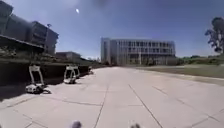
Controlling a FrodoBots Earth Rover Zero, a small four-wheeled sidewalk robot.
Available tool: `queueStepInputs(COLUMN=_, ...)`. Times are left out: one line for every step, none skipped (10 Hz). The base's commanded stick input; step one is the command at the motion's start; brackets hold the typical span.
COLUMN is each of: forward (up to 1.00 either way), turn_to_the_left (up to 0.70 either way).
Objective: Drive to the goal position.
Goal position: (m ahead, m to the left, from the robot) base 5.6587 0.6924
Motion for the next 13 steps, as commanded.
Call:
queueStepInputs(forward=0.7, turn_to_the_left=0.0)
queueStepInputs(forward=0.7, turn_to_the_left=0.0)
queueStepInputs(forward=0.7, turn_to_the_left=0.0)
queueStepInputs(forward=0.7, turn_to_the_left=0.0)
queueStepInputs(forward=0.7, turn_to_the_left=0.0)
queueStepInputs(forward=0.7, turn_to_the_left=0.0)
queueStepInputs(forward=0.7, turn_to_the_left=0.0)
queueStepInputs(forward=0.7, turn_to_the_left=0.0)
queueStepInputs(forward=0.7, turn_to_the_left=0.0)
queueStepInputs(forward=0.7, turn_to_the_left=0.0)
queueStepInputs(forward=0.7, turn_to_the_left=0.0)
queueStepInputs(forward=0.7, turn_to_the_left=0.0)
queueStepInputs(forward=0.7, turn_to_the_left=0.0)
